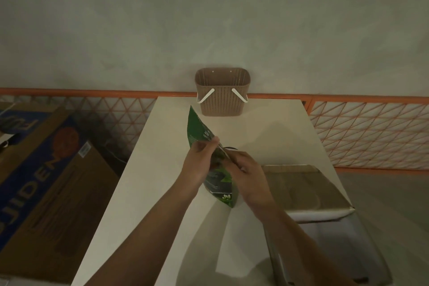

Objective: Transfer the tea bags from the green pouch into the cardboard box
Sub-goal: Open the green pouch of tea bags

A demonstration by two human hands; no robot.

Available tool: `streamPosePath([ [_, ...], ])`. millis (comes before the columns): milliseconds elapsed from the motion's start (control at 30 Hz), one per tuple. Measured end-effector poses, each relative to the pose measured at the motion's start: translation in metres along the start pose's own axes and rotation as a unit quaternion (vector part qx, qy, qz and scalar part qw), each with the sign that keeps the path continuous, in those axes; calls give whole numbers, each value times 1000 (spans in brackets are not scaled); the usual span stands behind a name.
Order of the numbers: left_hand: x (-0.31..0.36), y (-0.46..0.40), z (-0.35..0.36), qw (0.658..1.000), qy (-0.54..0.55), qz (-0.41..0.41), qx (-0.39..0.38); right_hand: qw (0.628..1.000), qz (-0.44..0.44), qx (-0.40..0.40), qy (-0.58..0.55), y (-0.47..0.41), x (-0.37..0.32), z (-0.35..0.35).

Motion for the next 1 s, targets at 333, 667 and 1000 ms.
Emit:
streamPosePath([
  [333,1,-2,-16,997,1,-33,-74,994,71,-9,-77,-5,-7,-1],
  [667,-5,6,-17,996,22,6,-86,998,66,-18,-16,-11,-6,-5],
  [1000,-7,10,-14,993,52,12,-103,998,19,-4,54,-10,-21,-9],
])
Point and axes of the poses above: each hand's wrist, its own y-axis away from the middle knuckle, its own z-axis out of the palm, x = y × z, the point moved 1 cm from there along -y, towards the middle knuckle, and after that the axes turned 12 degrees about -z, right-handed, at the moved point
